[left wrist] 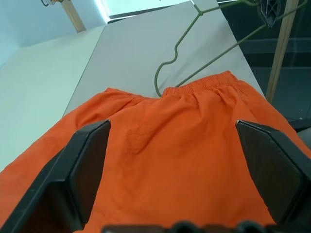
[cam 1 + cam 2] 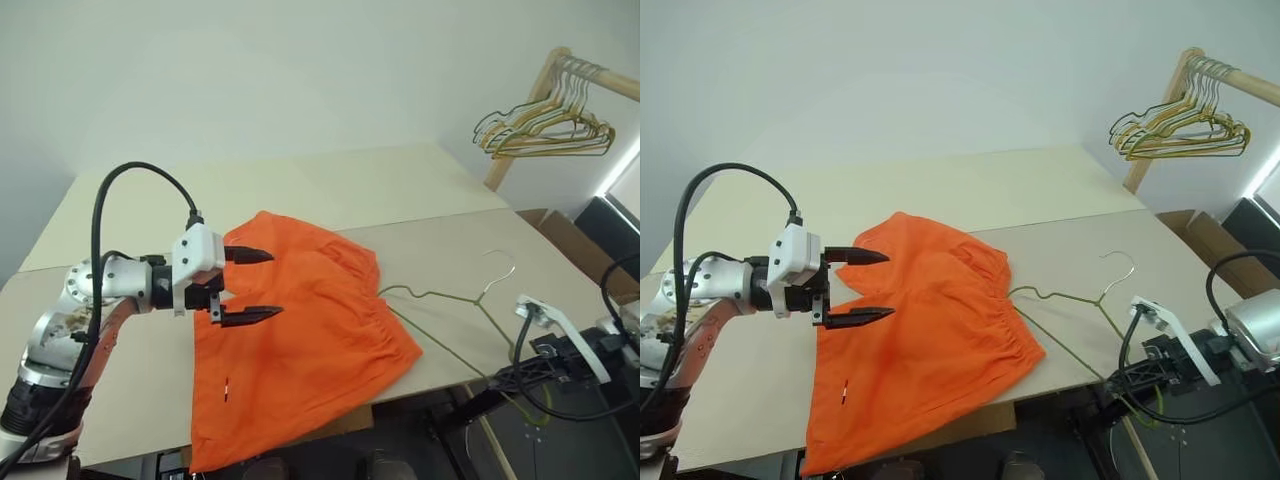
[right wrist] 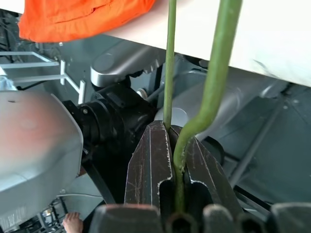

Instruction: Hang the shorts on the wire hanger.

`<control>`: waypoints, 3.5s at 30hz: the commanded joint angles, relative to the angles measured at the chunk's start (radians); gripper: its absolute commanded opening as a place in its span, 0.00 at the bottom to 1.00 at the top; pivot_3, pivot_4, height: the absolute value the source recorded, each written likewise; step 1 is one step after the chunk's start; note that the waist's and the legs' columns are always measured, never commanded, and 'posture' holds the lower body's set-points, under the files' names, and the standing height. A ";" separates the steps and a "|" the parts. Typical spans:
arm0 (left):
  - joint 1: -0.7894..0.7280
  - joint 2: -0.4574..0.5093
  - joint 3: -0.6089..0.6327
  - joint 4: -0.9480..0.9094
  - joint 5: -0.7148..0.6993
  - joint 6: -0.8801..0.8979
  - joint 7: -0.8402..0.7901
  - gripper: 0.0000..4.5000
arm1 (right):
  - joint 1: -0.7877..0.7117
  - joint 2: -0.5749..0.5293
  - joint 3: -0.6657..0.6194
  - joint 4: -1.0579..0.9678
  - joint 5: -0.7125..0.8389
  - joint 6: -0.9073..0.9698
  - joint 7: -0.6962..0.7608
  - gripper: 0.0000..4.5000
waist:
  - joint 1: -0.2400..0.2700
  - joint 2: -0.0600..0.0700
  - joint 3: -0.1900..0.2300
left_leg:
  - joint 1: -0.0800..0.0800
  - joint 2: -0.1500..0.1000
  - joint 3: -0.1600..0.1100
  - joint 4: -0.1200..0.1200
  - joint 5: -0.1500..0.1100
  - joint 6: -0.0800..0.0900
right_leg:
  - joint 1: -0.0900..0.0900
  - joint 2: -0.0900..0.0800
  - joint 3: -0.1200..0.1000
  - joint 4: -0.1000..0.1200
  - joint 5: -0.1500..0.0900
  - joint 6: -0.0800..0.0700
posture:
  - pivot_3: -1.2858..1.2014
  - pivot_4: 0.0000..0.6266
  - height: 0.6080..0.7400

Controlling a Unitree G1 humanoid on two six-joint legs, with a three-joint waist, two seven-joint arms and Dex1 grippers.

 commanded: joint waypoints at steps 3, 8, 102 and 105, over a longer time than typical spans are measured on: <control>0.000 0.023 0.035 -0.028 -0.010 -0.011 0.008 1.00 | 0.039 -0.094 0.000 -0.027 0.050 -0.064 0.086 0.00 | 0.002 0.000 0.000 | 0.000 0.000 0.000 0.000 0.000 0.000 | 0.000 -0.001 0.000 0.000 0.000 0.000 | 0.54 0.00 1.00; 0.008 0.024 0.034 -0.032 -0.010 -0.015 0.010 1.00 | 0.073 -0.159 0.019 -0.075 0.135 -0.110 0.086 0.00 | 0.001 0.000 0.000 | 0.000 0.000 0.000 0.000 -0.001 0.000 | 0.000 -0.001 0.000 0.000 0.000 0.000 | 0.54 0.00 1.00; 0.066 0.081 0.058 -0.059 0.011 -0.079 0.004 1.00 | -0.431 0.630 -0.084 0.812 -0.094 0.021 -0.053 0.00 | 0.044 0.001 0.000 | -0.002 -0.001 -0.007 0.001 -0.002 -0.001 | 0.004 0.001 -0.007 -0.002 0.001 0.001 | 0.59 0.00 1.00; 0.072 0.081 0.062 -0.063 0.010 -0.080 0.005 1.00 | -0.423 0.633 -0.042 0.791 -0.109 0.001 -0.005 0.00 | 0.046 0.001 0.000 | -0.002 -0.001 -0.007 0.001 -0.002 -0.002 | 0.004 0.001 -0.007 -0.002 0.001 0.001 | 0.60 0.00 1.00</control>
